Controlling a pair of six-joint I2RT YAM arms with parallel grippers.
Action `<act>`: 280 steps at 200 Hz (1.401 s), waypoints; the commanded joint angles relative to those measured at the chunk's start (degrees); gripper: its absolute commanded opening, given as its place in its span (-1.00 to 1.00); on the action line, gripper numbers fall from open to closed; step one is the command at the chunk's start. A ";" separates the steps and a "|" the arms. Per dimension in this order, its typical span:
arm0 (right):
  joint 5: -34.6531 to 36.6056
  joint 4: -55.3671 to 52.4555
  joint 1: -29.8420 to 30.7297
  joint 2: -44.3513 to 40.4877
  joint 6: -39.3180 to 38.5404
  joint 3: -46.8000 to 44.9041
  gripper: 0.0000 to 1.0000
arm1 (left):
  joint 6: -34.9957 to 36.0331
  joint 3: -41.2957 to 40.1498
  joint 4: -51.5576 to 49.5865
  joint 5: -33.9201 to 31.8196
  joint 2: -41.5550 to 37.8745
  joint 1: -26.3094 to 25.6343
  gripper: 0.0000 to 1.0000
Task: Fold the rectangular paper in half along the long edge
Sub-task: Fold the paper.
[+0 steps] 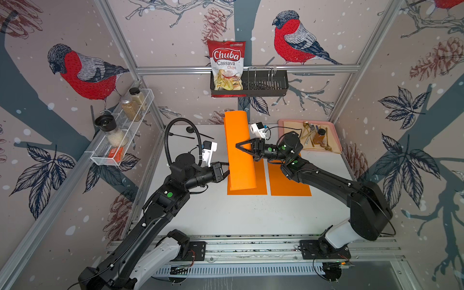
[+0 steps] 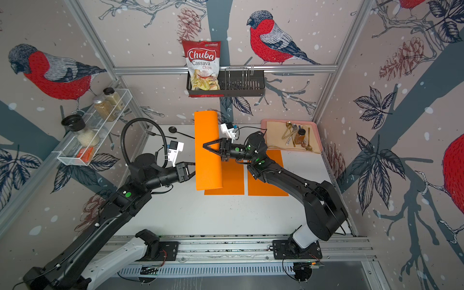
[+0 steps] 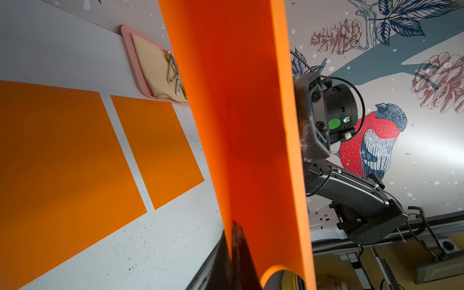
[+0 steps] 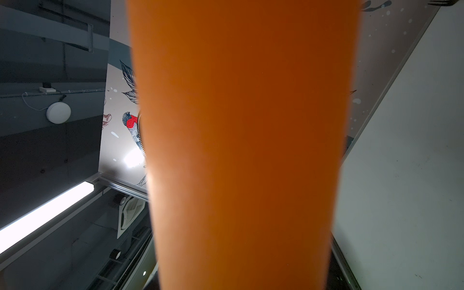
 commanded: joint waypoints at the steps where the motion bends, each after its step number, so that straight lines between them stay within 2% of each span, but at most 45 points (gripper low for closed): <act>1: 0.12 1.42 0.13 0.09 -1.22 0.50 -0.02 | 0.68 0.05 2.09 0.81 0.05 -0.06 -1.00; 126: -1.28 -5.81 -0.76 -2.00 -6.84 0.61 -0.06 | 1.81 1.44 0.59 0.41 0.04 -0.08 -1.00; 280: -0.53 -2.07 1.04 -0.41 -4.83 1.22 -0.11 | 0.72 0.26 2.75 1.34 0.21 -0.06 -1.00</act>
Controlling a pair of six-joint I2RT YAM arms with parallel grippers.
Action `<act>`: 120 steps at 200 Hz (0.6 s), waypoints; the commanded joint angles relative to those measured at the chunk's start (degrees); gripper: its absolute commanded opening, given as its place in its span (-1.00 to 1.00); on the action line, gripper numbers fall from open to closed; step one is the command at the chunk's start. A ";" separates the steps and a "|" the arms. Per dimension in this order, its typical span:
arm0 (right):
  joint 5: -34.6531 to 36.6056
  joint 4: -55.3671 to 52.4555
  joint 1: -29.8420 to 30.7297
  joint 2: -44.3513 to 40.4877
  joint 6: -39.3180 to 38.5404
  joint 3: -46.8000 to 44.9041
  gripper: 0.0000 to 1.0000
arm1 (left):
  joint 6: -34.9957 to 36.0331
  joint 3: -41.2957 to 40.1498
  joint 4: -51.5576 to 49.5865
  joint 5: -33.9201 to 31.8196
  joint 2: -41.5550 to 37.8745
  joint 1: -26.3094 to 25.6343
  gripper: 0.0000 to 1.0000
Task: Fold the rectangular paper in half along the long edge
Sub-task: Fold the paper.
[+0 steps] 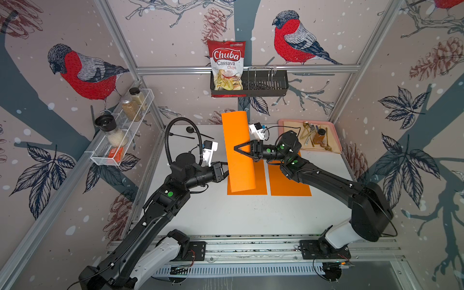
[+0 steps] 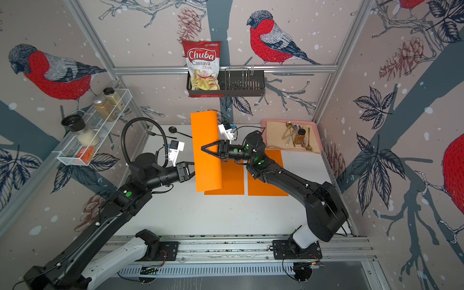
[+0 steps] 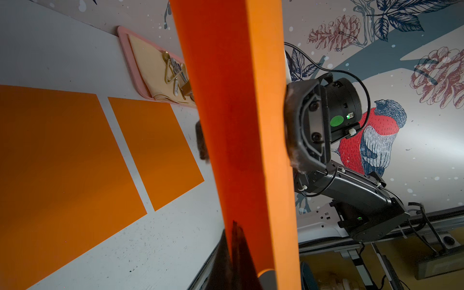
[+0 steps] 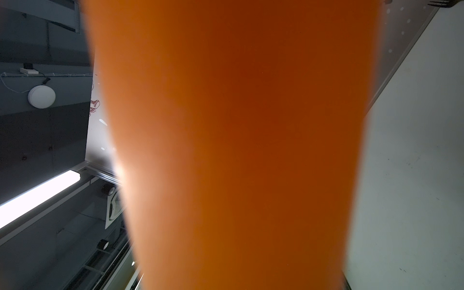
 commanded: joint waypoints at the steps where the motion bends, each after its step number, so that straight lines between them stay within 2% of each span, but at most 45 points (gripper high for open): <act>1: 0.23 2.69 0.08 0.10 0.50 0.05 -0.11 | -0.21 0.03 2.35 0.71 -0.26 -0.02 -1.00; 120: 1.48 3.38 -0.63 -1.00 0.86 -1.20 -0.10 | -0.13 -0.19 2.24 0.65 -0.65 -0.06 -1.00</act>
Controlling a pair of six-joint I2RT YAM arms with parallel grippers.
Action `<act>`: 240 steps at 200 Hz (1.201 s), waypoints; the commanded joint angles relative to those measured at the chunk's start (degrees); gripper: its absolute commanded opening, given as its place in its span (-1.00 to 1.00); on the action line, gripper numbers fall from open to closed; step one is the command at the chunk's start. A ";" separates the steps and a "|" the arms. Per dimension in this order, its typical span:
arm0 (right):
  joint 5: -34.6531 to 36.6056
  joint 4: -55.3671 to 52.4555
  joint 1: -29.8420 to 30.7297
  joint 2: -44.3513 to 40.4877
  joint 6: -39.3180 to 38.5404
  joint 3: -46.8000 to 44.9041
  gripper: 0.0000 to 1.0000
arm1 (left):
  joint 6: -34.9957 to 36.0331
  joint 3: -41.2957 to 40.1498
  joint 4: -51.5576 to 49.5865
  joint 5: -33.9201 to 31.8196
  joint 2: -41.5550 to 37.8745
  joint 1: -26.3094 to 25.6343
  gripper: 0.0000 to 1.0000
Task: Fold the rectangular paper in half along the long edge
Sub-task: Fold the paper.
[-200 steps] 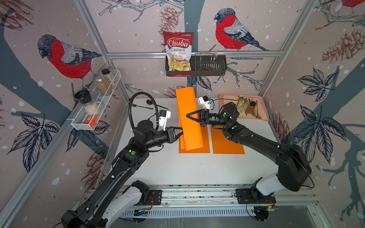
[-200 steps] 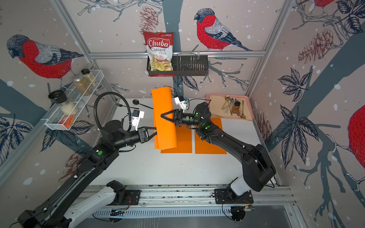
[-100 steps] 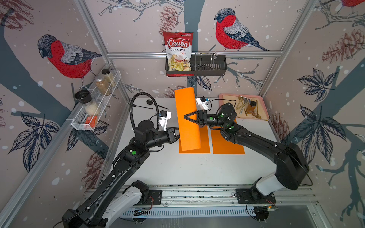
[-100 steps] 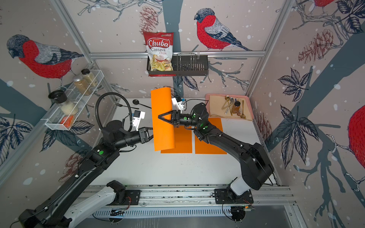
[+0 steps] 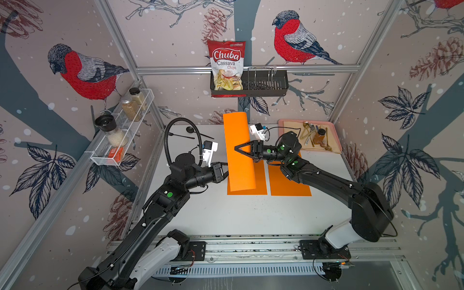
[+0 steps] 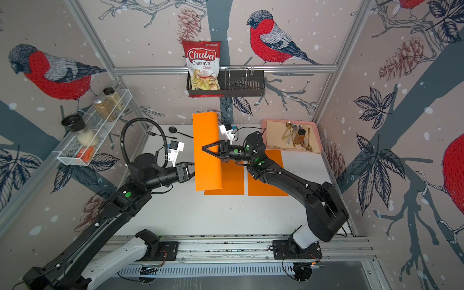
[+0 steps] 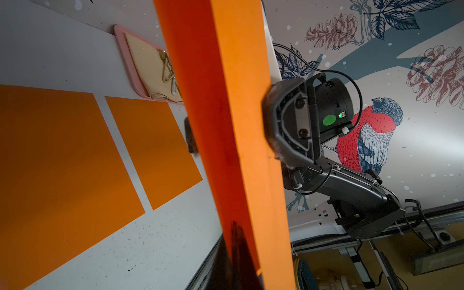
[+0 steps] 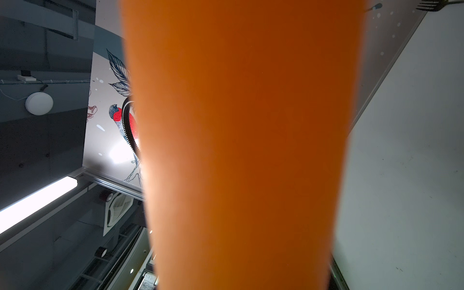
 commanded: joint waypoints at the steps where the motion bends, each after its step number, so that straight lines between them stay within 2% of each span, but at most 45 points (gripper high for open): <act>1: 0.30 3.03 -0.10 -0.58 0.35 -0.09 -0.10 | -0.12 -0.05 2.24 0.21 -0.17 -0.11 -1.00; 134: -0.64 3.09 -0.85 -1.13 0.29 -0.70 -0.14 | 0.10 -0.35 1.93 0.00 -0.30 -0.11 -1.00; 240: -1.45 -2.89 -0.76 -1.33 -3.50 0.94 -0.15 | 0.04 -0.42 2.25 0.02 -0.45 -0.12 -1.00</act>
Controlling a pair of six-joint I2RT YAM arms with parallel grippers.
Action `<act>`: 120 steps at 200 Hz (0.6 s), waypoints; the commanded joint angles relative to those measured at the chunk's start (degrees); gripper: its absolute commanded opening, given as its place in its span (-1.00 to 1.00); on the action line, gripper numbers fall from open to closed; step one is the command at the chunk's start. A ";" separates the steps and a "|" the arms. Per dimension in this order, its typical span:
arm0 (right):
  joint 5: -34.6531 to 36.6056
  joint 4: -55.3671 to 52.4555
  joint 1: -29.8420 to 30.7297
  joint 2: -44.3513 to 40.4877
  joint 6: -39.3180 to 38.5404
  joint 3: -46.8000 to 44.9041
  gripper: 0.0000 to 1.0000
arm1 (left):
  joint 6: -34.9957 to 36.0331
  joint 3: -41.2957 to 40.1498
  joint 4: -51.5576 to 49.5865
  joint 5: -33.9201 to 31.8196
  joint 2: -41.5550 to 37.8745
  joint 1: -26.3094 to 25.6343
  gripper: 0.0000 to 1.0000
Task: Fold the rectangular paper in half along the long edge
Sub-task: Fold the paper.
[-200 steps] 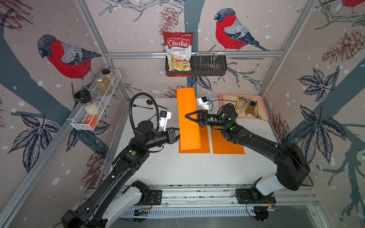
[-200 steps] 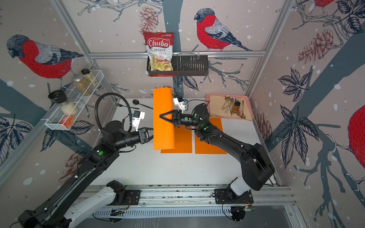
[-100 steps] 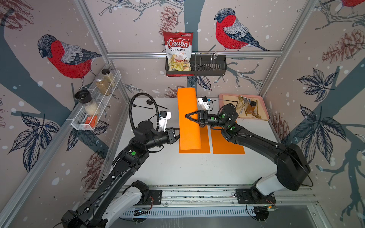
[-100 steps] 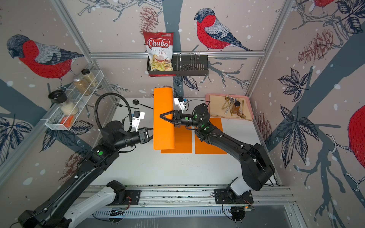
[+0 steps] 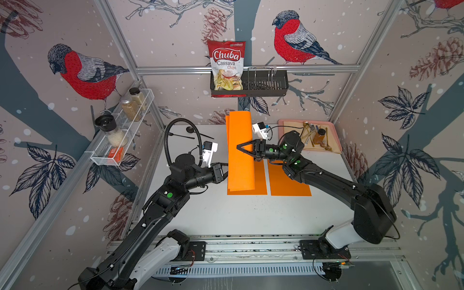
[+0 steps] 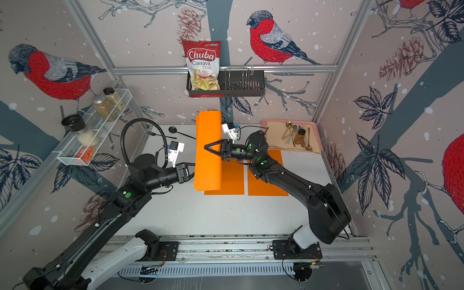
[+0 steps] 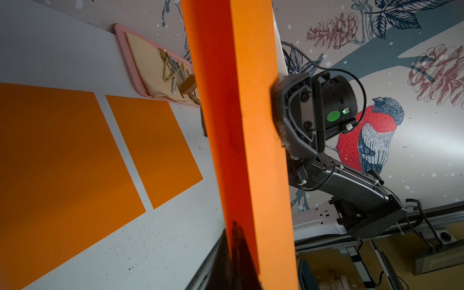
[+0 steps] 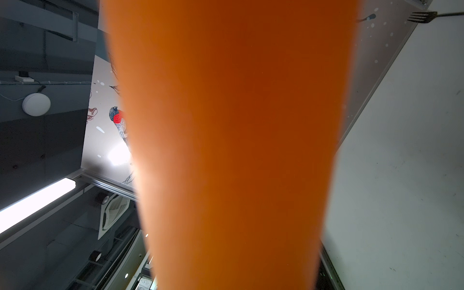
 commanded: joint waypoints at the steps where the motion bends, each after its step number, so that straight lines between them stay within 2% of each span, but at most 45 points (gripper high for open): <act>1: -1.30 -1.06 0.05 -0.16 -2.09 0.78 -0.15 | 0.03 0.05 2.24 0.06 -0.20 -0.05 -1.00; 120: -1.49 -4.79 0.18 -1.03 -4.82 1.55 -0.20 | -0.16 0.11 2.31 0.09 -0.28 -0.03 -1.00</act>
